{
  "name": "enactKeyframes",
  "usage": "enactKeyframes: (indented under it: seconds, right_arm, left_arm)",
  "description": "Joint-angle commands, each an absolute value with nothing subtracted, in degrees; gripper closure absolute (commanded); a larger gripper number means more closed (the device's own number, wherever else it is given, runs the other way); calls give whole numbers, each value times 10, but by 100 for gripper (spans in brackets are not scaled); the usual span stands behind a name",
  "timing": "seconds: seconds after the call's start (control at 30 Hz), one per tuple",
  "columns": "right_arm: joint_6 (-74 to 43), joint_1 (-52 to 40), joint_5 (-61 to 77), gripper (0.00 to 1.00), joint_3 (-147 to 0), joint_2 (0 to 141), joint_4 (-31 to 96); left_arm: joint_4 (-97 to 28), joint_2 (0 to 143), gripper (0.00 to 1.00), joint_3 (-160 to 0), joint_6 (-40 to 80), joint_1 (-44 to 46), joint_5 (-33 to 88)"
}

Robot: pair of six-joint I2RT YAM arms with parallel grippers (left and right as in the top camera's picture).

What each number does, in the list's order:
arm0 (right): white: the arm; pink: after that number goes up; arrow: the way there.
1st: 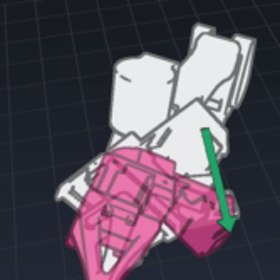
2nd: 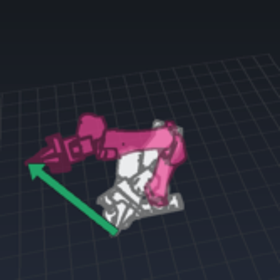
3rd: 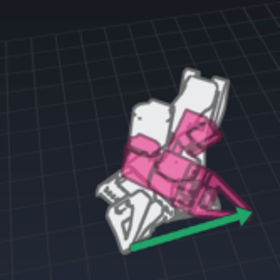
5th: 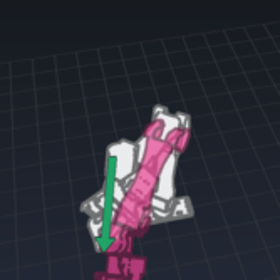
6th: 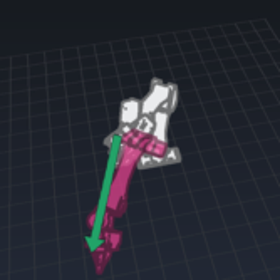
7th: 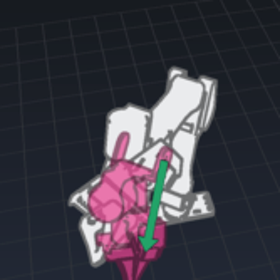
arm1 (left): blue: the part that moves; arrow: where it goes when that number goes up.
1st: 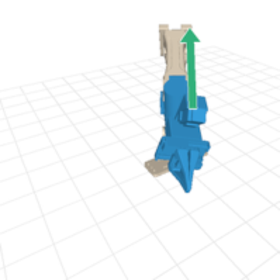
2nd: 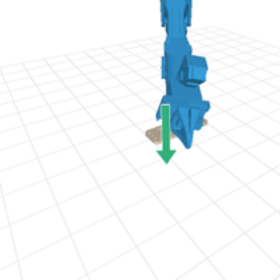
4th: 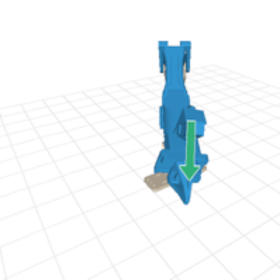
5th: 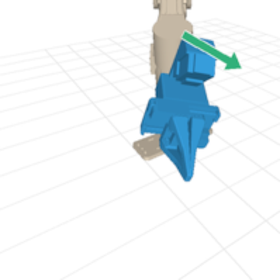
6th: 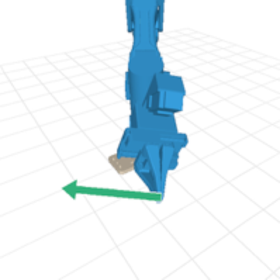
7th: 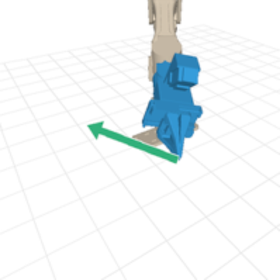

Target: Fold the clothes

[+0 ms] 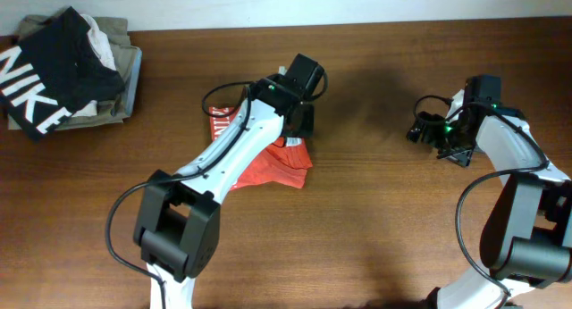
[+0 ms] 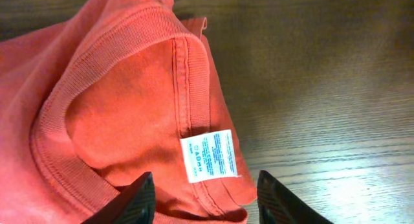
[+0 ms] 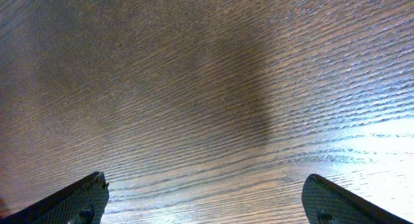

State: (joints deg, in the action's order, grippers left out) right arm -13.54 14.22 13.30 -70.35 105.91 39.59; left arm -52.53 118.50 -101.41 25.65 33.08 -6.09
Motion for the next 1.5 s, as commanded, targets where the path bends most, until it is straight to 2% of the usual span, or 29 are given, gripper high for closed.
enactKeyframes:
  seconds: [0.0, 0.13, 0.4, 0.53, 0.57, 0.63, 0.7, 0.77, 0.8, 0.83, 0.9, 0.97, 1.03, 1.07, 1.13, 1.2, 1.3, 1.37, 1.47]
  right_arm:
    - [-140, 143, 128, 1, -711, 1048, 396]
    - [-140, 143, 128, 1, -711, 1048, 396]
    - [-140, 143, 128, 1, -711, 1048, 396]
    - [-140, 143, 128, 1, -711, 1048, 396]
    - [-140, 143, 128, 1, -711, 1048, 396]
    - [-140, 143, 128, 1, -711, 1048, 396]
    - [-140, 143, 128, 1, -711, 1048, 396]
    - [-140, 143, 128, 1, -711, 1048, 396]
    - [-140, 143, 128, 1, -711, 1048, 395]
    - [-140, 143, 129, 1, -711, 1048, 396]
    - [-140, 143, 133, 1, -711, 1048, 383]
    - [-140, 143, 136, 1, -711, 1048, 367]
    - [-139, 143, 233, 1, -711, 1048, 391]
    - [-137, 143, 291, 4, -711, 1048, 392]
    - [-138, 139, 359, 15, -718, 1048, 390]
    - [-137, 115, 396, 15, -733, 1048, 392]
    - [-138, -33, 370, 15, -771, 1048, 400]
    - [-138, -123, 322, 15, -787, 1048, 380]
    - [-175, -189, 283, 32, -787, 1063, 350]
  left_arm:
    - [-519, 1185, 50, -1014, 279, 332, -53]
    - [-511, 1246, 55, -1014, 278, 335, -8]
    - [-513, 1293, 55, -1013, 278, 336, -41]
    - [-512, 1296, 67, -1013, 278, 336, -44]
    - [-512, 1295, 75, -1013, 278, 336, -43]
    - [-518, 1295, 99, -1023, 278, 336, -43]
    - [-554, 1295, 99, -1061, 278, 336, -36]
    - [-615, 1295, 94, -1118, 259, 336, -37]
    - [-698, 1295, 85, -1220, 234, 341, -36]
    - [-763, 1295, 26, -1322, 203, 349, -13]
    - [-793, 1295, 4, -1365, 180, 356, 14]
    - [-833, 1295, 2, -1393, 185, 354, 17]
    - [-887, 1295, 1, -1419, 226, 315, -8]
    - [-902, 1295, 1, -1423, 227, 288, -6]
    - [-937, 1295, 1, -1424, 234, 204, -7]
    - [-954, 1295, 1, -1424, 233, 135, -17]
    - [-965, 1297, 1, -1387, 233, 44, -8]
    - [-963, 1297, 1, -1327, 233, 23, -8]
    - [-891, 1296, 1, -1185, 232, 20, 3]
